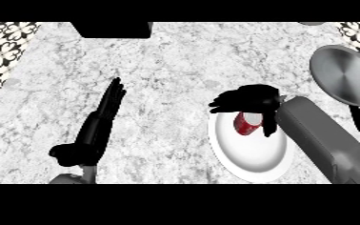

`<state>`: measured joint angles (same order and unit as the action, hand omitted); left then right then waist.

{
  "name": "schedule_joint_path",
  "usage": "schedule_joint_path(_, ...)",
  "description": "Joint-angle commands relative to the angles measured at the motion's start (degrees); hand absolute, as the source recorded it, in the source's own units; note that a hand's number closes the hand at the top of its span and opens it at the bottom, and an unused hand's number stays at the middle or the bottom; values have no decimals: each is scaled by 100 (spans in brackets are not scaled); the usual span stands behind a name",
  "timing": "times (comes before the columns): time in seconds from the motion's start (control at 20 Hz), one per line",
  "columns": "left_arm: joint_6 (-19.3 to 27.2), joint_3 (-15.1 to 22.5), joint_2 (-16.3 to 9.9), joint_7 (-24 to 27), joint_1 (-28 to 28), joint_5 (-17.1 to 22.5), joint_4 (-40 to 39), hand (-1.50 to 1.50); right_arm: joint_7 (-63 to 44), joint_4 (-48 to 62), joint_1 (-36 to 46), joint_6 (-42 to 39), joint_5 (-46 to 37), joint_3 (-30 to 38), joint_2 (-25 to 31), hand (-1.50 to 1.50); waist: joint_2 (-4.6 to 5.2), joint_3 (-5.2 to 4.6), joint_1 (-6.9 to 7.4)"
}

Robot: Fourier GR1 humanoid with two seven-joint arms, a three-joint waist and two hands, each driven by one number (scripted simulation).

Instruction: Pick the can from the plate and place it in the pan

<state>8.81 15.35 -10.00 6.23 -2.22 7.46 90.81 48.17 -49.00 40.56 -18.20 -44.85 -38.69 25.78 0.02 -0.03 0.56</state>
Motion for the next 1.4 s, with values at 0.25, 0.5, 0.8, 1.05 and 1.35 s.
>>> schedule_joint_path(0.25,-295,-299,-97,135,25,73,-67,0,1039,1006,76,1023,-904,-221,-292,150,25,5,34)
schedule_joint_path(0.5,-99,-208,42,-122,105,-196,109,0,1008,658,-19,933,-1067,-28,-300,150,2,4,-15)
schedule_joint_path(0.8,-268,-227,229,307,-7,-207,-300,0,1399,1192,231,1474,-783,662,-468,150,20,5,9)
schedule_joint_path(1.05,-180,-150,150,16,251,-289,176,0,1363,526,132,1340,57,1450,-343,150,-18,7,-14)
schedule_joint_path(1.35,-22,-475,147,88,136,-199,-123,0,-2868,1664,133,2239,409,3151,12,150,-85,-23,-576)
